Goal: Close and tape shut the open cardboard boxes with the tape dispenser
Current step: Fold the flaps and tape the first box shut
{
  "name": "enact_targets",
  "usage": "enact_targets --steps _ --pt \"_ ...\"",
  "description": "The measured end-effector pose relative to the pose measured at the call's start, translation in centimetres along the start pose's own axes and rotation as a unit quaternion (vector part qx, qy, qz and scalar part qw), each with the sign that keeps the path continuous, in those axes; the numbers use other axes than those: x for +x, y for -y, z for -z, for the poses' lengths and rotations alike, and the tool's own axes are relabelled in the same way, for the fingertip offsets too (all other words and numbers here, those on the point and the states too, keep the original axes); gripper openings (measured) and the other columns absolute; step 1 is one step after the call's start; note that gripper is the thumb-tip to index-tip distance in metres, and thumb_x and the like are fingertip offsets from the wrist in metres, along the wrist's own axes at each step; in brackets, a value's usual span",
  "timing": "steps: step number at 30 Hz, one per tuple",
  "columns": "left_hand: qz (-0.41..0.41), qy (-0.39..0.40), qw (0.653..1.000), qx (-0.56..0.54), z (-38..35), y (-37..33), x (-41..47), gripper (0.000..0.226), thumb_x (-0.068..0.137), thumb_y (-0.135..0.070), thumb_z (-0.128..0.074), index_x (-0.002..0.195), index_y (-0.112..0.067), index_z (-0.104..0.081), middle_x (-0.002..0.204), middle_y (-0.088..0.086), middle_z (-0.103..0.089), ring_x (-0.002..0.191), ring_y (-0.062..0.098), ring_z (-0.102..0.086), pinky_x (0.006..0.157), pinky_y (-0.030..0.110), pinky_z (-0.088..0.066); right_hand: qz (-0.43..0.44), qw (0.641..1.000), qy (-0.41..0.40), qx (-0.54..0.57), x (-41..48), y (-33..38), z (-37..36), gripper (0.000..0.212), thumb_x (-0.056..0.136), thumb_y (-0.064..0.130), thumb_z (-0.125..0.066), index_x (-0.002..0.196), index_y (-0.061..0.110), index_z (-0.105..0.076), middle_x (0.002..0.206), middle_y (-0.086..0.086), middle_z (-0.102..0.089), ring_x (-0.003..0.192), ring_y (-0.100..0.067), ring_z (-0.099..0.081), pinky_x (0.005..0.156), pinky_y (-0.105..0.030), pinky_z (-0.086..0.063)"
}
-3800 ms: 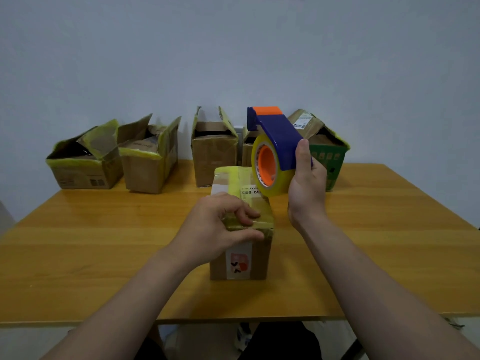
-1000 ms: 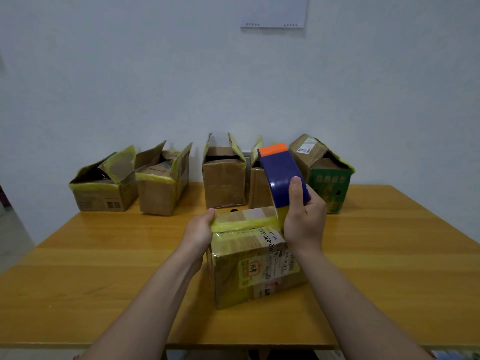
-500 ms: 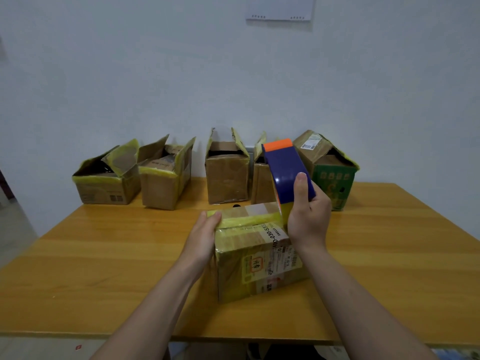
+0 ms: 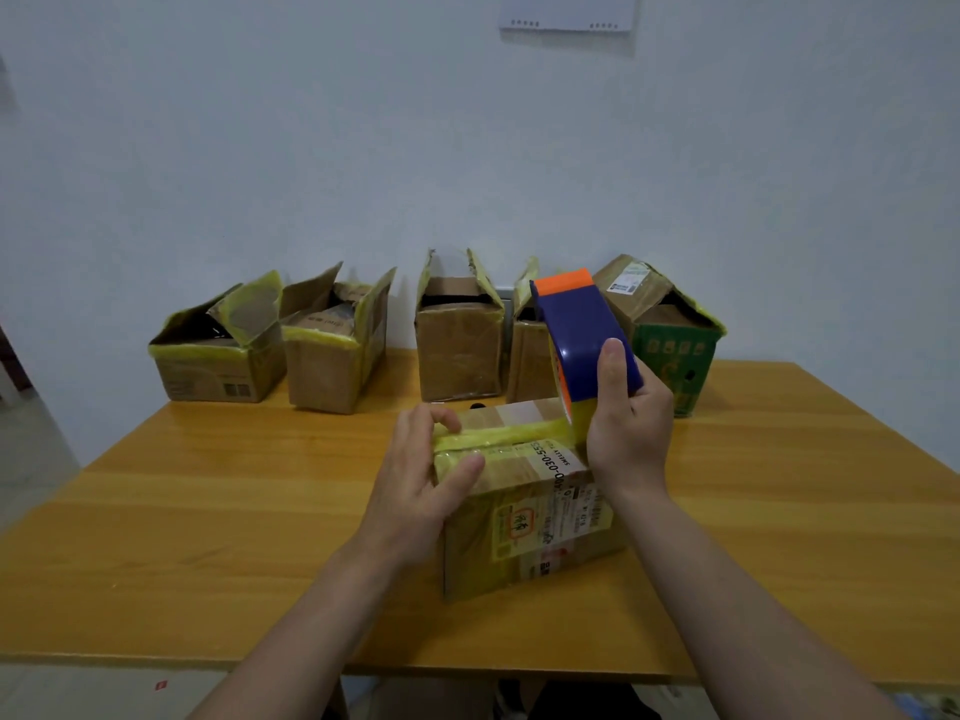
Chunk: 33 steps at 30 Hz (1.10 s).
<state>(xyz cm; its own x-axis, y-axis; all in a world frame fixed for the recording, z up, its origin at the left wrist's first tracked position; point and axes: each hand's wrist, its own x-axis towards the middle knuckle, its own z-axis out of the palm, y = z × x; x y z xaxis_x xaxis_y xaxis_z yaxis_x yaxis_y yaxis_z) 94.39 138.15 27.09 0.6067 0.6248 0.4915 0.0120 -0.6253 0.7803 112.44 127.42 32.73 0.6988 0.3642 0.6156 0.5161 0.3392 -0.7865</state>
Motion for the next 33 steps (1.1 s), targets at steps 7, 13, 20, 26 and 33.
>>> enact_targets --steps 7,13,20,26,33 --pt "-0.023 0.018 0.996 0.086 0.2 -0.1 -0.4 0.072 0.072 -0.089 -0.057 0.123 -0.041 -0.040 0.120 -0.015 -0.042 0.109 0.002 -0.049 0.075 0.021 -0.049 -0.010 1.000 -0.011 -0.001 0.3 -0.2 0.0 0.046 0.106 0.044 -0.044 0.088 0.008 -0.066 0.071 0.006 -0.063 0.061 -0.007 -0.055 0.056 -0.015 -0.042" --pt "-0.013 0.058 0.989 0.135 0.5 -0.9 -1.1 0.079 0.064 -0.090 -0.062 0.133 -0.059 -0.040 0.136 -0.013 -0.031 0.125 0.010 -0.042 0.093 0.031 -0.050 0.008 1.000 0.009 0.001 0.5 -0.2 0.6 0.050 0.104 0.049 -0.046 0.086 0.007 -0.065 0.072 -0.005 -0.065 0.061 -0.016 -0.056 0.056 -0.021 -0.043" --pt "-0.023 0.021 0.977 0.210 -1.8 -2.5 -2.3 0.081 0.065 -0.097 -0.050 0.138 -0.061 -0.048 0.140 -0.016 -0.022 0.132 0.012 -0.031 0.103 0.033 -0.045 0.050 0.999 0.014 -0.003 0.8 0.0 1.2 0.048 0.099 0.051 -0.046 0.070 0.015 -0.056 0.060 -0.002 -0.055 0.053 -0.010 -0.047 0.053 -0.021 -0.036" --pt "0.000 0.042 0.980 0.193 -4.5 -3.5 -0.9 0.080 0.062 -0.104 -0.040 0.134 -0.068 -0.049 0.139 -0.022 -0.019 0.137 0.013 -0.028 0.112 0.046 -0.045 0.064 0.997 -0.032 -0.002 2.0 0.0 4.5 0.043 0.101 0.049 -0.046 0.070 0.019 -0.053 0.059 0.011 -0.051 0.052 -0.007 -0.044 0.052 -0.020 -0.035" --pt "-0.017 0.069 0.975 0.209 -10.0 -5.6 1.2 0.086 0.062 -0.104 -0.037 0.134 -0.061 -0.056 0.150 -0.021 -0.015 0.142 0.015 -0.023 0.115 0.050 -0.041 0.070 0.994 -0.075 -0.039 2.7 -1.4 9.7 0.041 0.099 0.050 -0.046 0.071 0.022 -0.054 0.059 0.013 -0.053 0.052 -0.006 -0.046 0.051 -0.017 -0.035"
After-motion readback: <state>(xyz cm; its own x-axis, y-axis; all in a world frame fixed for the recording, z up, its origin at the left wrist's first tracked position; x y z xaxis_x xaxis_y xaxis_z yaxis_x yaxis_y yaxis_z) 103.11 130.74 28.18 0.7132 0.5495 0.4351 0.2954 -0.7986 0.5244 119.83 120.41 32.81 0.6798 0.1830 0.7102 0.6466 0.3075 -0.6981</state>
